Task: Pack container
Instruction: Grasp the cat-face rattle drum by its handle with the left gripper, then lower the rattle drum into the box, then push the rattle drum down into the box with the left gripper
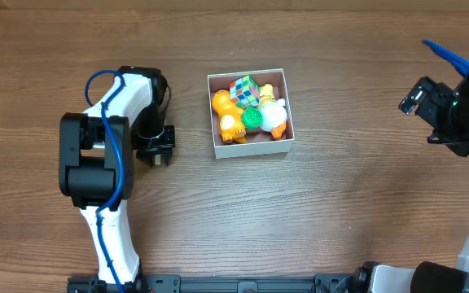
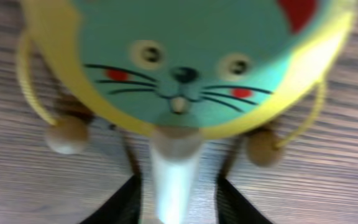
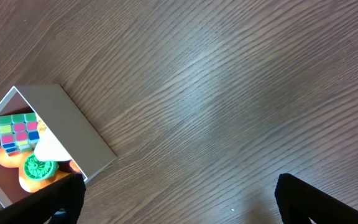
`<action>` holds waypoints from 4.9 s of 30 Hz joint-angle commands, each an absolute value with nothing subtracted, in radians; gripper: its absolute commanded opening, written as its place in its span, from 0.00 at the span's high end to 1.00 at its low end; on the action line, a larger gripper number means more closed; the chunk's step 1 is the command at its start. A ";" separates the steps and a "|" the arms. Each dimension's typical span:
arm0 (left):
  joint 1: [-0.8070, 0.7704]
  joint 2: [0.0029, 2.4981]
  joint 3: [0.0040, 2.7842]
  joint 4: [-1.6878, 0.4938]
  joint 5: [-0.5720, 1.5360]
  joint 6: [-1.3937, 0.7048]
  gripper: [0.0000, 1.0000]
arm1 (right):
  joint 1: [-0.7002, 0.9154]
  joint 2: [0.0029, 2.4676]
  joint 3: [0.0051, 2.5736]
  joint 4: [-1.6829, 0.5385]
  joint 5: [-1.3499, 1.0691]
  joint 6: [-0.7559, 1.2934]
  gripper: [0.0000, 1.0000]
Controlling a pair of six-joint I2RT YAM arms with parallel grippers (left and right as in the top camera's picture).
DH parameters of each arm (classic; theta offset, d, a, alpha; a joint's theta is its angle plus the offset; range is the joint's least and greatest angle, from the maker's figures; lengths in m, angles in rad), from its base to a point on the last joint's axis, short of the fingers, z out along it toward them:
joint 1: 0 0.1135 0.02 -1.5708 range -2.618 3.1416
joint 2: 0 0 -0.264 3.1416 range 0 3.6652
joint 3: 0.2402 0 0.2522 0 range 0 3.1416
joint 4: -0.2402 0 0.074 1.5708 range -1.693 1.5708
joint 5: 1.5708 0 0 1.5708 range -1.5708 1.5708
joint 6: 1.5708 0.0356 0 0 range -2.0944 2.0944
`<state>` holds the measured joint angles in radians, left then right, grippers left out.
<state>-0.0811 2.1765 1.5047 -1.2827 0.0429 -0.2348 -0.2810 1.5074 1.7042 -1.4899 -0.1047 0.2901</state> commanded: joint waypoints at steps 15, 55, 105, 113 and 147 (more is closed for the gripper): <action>-0.053 2.153 1.530 -1.230 0.073 -0.089 0.95 | -0.281 1.504 1.705 -1.491 -0.106 0.283 0.00; -0.281 1.644 2.090 -1.554 0.065 -0.328 0.11 | -0.281 1.499 1.707 -1.525 -0.112 0.283 0.00; -0.453 2.106 1.806 -1.215 0.094 -0.047 0.59 | -0.281 1.324 1.710 -1.499 -0.159 0.231 0.00; -0.476 2.106 1.795 -1.195 0.229 0.125 0.70 | -0.281 1.324 1.710 -1.498 -0.159 0.231 0.00; -0.524 2.091 1.916 -1.279 0.167 0.066 0.76 | -0.281 1.324 1.710 -1.498 -0.143 0.231 0.00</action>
